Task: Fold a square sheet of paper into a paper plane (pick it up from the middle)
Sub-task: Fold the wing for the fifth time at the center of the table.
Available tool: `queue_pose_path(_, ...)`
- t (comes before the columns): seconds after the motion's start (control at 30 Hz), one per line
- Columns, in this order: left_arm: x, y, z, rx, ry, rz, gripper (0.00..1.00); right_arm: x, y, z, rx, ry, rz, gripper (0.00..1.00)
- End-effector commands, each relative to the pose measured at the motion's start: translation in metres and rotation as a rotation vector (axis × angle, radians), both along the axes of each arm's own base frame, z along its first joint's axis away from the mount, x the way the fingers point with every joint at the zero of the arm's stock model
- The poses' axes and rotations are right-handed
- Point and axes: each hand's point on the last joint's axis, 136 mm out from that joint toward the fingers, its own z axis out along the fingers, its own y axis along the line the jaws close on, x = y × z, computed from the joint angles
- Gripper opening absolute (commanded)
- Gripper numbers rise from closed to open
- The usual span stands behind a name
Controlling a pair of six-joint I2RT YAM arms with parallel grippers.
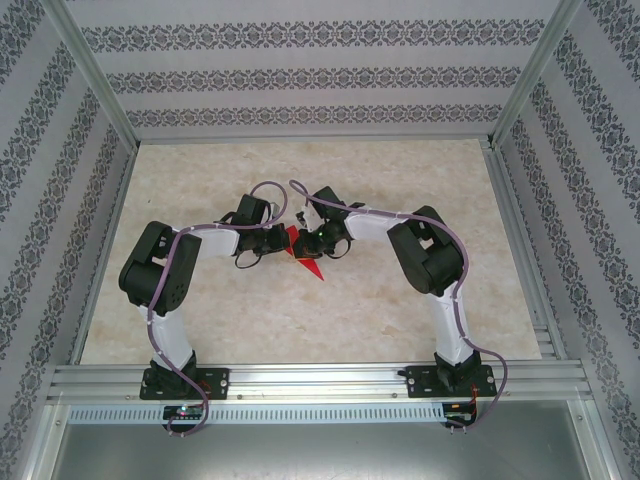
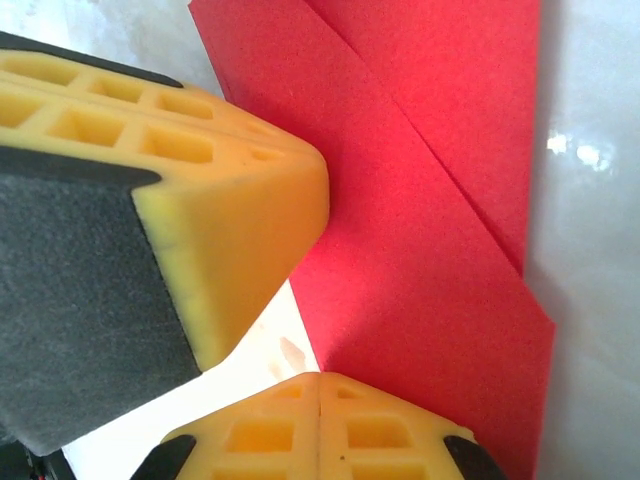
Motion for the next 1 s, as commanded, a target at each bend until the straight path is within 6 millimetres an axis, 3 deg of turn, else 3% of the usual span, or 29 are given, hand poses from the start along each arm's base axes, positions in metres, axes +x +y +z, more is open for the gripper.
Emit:
queue_pose_path(0.0, -0.023, 0.03, -0.049, 0.136, 0.136, 0.052, 0.07, -0.028, -0.026, -0.026, -0.099, 0.066, 0.023, 0.05)
queue_pose_path(0.33, -0.025, 0.037, -0.055, 0.159, 0.152, 0.065, 0.06, -0.083, -0.069, -0.029, -0.131, 0.123, 0.053, 0.05)
queue_pose_path(0.57, -0.024, 0.036, -0.053, 0.154, 0.152, 0.06, 0.07, -0.106, -0.095, -0.033, -0.145, 0.152, 0.018, 0.06)
queue_pose_path(0.73, -0.018, 0.03, -0.046, 0.129, 0.143, 0.048, 0.07, -0.1, -0.097, -0.019, -0.108, 0.123, -0.014, 0.08)
queue_pose_path(0.97, -0.001, 0.015, -0.012, 0.078, 0.105, 0.017, 0.12, -0.065, -0.096, 0.039, -0.039, -0.048, -0.108, 0.21)
